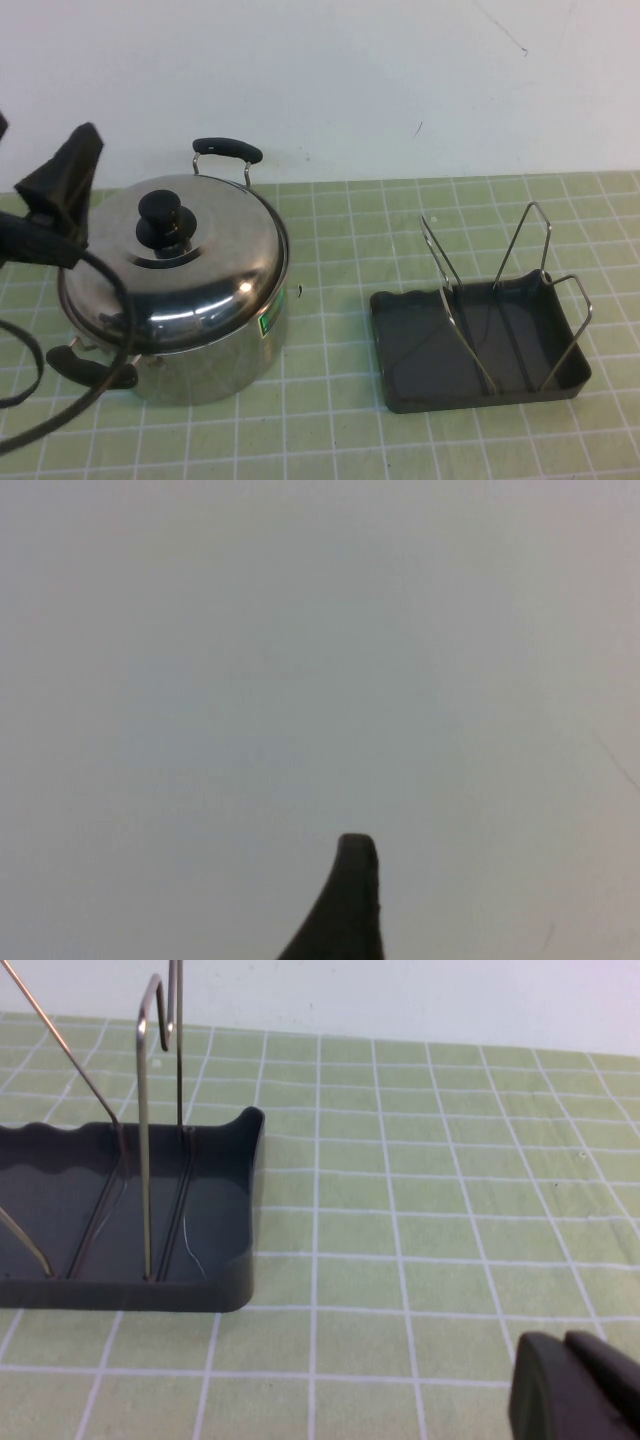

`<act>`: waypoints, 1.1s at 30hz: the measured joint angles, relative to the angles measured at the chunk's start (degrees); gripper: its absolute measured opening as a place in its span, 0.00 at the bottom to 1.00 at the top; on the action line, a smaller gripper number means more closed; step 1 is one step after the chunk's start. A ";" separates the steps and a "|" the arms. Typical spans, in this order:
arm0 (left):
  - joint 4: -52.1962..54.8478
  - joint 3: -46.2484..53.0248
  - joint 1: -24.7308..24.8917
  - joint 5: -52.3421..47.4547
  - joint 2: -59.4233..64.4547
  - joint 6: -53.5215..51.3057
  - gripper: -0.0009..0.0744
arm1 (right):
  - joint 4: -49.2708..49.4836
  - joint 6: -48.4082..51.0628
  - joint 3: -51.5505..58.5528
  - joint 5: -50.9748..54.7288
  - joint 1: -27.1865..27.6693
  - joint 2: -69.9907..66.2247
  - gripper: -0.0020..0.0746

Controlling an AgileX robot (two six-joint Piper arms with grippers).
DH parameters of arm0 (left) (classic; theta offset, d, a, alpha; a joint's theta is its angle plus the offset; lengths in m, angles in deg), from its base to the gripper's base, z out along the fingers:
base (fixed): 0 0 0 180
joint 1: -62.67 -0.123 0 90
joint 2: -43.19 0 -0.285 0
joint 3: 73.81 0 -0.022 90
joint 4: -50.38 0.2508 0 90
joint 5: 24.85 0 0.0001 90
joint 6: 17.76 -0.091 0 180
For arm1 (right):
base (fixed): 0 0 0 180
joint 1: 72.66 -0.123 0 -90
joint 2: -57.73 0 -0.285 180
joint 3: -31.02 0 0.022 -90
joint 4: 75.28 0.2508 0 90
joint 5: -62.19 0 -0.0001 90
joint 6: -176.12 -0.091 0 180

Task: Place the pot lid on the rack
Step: Open the pot

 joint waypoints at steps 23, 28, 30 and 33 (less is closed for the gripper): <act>5.74 -12.17 3.27 11.64 34.41 -2.34 0.77 | 0.00 0.00 0.00 0.00 0.00 0.00 0.02; 4.90 -13.44 6.97 8.32 36.96 -9.37 0.77 | 0.00 0.00 0.00 0.00 0.00 0.00 0.02; 3.19 -13.53 7.39 7.67 37.31 -11.57 0.77 | 0.00 0.00 0.00 0.00 0.00 0.00 0.02; -0.29 -13.68 7.39 7.55 37.46 -12.64 0.76 | 0.00 0.00 0.00 0.00 0.00 0.00 0.02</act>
